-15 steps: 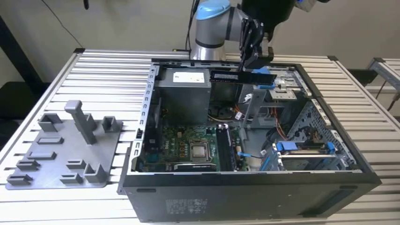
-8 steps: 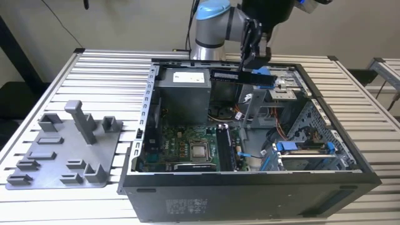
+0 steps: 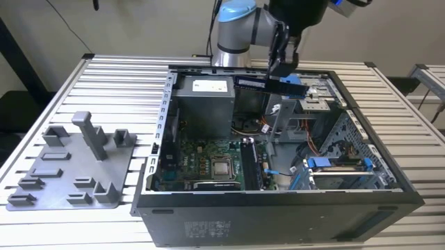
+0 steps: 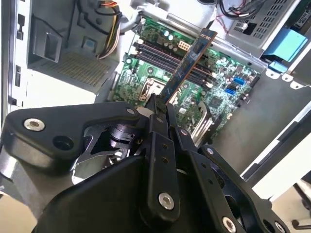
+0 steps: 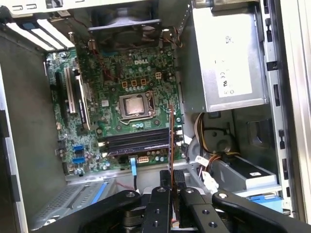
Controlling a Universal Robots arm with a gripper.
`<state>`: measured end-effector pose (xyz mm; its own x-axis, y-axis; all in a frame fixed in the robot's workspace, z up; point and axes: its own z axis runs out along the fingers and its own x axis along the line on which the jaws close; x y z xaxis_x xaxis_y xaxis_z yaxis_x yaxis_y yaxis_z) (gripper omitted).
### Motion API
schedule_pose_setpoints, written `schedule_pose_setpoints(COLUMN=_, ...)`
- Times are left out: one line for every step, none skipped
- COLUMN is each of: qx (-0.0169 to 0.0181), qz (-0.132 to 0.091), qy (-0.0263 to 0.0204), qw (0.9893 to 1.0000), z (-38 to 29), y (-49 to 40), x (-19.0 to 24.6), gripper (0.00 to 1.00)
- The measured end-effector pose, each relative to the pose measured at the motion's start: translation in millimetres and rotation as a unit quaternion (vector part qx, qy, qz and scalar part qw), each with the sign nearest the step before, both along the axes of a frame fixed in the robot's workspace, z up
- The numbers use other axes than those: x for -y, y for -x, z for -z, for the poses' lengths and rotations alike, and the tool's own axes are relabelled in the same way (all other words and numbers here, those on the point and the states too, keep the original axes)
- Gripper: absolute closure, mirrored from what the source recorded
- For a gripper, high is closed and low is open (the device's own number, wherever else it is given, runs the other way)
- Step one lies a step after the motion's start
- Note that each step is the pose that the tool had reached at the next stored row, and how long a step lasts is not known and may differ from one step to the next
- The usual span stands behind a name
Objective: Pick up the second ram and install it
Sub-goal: 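Insert the second ram into the second slot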
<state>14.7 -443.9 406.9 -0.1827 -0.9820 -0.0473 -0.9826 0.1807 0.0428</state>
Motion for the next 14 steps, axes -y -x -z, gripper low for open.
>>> schedule_pose_setpoints(qx=0.0, qz=0.005, qy=0.0, qw=1.0, z=0.1, y=0.0, x=0.0, gripper=0.86)
schedule_pose_setpoints(qx=0.0, qz=0.01, qy=0.0, qw=1.0, z=0.1, y=0.0, x=0.0, gripper=0.86)
schedule_pose_setpoints(qx=0.0, qz=0.014, qy=0.0, qw=0.9999, z=0.2, y=0.0, x=0.0, gripper=0.86)
schedule_pose_setpoints(qx=0.0, qz=0.018, qy=0.0, qw=0.9998, z=0.3, y=0.0, x=0.0, gripper=0.86)
schedule_pose_setpoints(qx=0.0, qz=0.023, qy=0.0001, qw=0.9997, z=0.4, y=0.0, x=0.0, gripper=0.86)
schedule_pose_setpoints(qx=0.0, qz=0.027, qy=0.0, qw=0.9996, z=0.4, y=0.0, x=0.0, gripper=0.86)
schedule_pose_setpoints(qx=0.0, qz=0.031, qy=0.0001, qw=0.9995, z=0.5, y=0.0, x=0.0, gripper=0.86)
schedule_pose_setpoints(qx=0.0, qz=0.035, qy=0.0001, qw=0.9994, z=0.5, y=0.0, x=0.0, gripper=0.86)
schedule_pose_setpoints(qx=0.0, qz=0.038, qy=0.0, qw=0.9993, z=0.6, y=0.0, x=0.0, gripper=0.86)
schedule_pose_setpoints(qx=0.0, qz=0.041, qy=0.0, qw=0.9992, z=0.7, y=0.0, x=0.0, gripper=0.86)
schedule_pose_setpoints(qx=0.0, qz=0.042, qy=0.0, qw=0.9991, z=0.7, y=0.0, x=0.0, gripper=0.86)
schedule_pose_setpoints(qx=0.0, qz=0.042, qy=0.0, qw=0.9991, z=0.7, y=0.0, x=0.0, gripper=0.86)
schedule_pose_setpoints(qx=0.0, qz=0.042, qy=0.0, qw=0.9991, z=0.7, y=0.0, x=0.0, gripper=0.86)
schedule_pose_setpoints(qx=0.0, qz=0.043, qy=0.0, qw=0.9991, z=0.7, y=0.0, x=0.0, gripper=0.86)
